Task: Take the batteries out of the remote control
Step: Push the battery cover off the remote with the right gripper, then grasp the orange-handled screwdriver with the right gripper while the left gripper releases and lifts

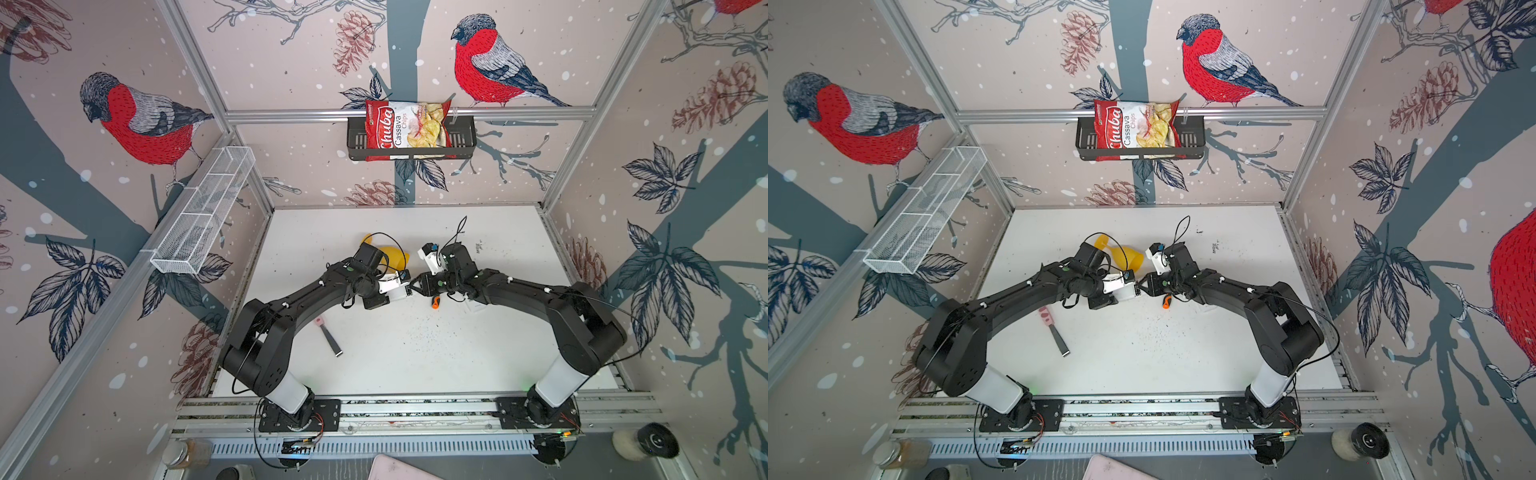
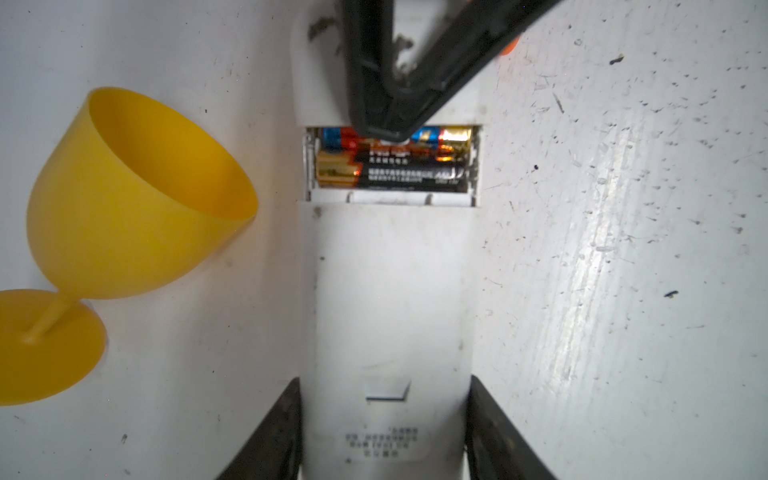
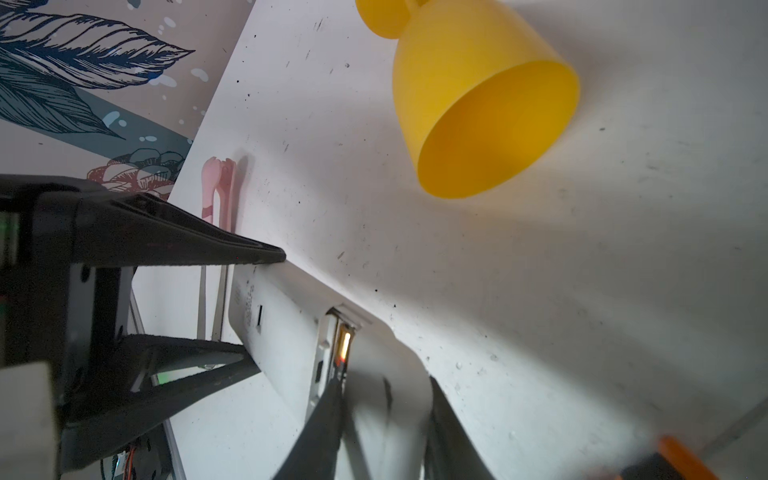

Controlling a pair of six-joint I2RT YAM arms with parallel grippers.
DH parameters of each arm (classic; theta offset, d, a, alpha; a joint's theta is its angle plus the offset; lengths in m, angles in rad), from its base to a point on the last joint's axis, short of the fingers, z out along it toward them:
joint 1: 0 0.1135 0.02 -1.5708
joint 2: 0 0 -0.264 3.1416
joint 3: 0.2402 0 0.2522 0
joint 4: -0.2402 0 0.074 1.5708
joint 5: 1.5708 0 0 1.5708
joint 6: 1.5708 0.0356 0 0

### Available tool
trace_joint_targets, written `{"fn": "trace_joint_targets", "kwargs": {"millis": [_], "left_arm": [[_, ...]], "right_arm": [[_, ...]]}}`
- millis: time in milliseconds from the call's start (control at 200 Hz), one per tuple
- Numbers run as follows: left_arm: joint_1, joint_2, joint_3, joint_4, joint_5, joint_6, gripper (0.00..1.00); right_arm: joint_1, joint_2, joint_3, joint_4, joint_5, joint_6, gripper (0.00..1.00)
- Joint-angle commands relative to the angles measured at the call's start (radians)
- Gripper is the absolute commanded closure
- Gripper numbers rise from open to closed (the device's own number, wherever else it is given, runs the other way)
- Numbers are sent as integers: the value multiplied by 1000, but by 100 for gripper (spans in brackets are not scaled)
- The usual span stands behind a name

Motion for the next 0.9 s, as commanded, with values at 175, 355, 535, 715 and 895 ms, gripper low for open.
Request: {"fn": "trace_joint_targets", "kwargs": {"millis": [175, 355, 535, 715, 895], "left_arm": [[0, 11, 5, 11, 8, -2, 48], [0, 27, -9, 19, -1, 2, 48], [1, 46, -12, 23, -1, 2, 48], [0, 86, -5, 19, -16, 4, 48], [0, 130, -9, 18, -54, 8, 48]], "right_arm": [[-11, -20, -10, -3, 20, -3, 76], [-44, -34, -31, 15, 8, 10, 77], [-59, -28, -38, 22, 7, 16, 78], [-78, -24, -43, 25, 15, 24, 77], [-98, -41, -62, 42, 31, 40, 72]]}}
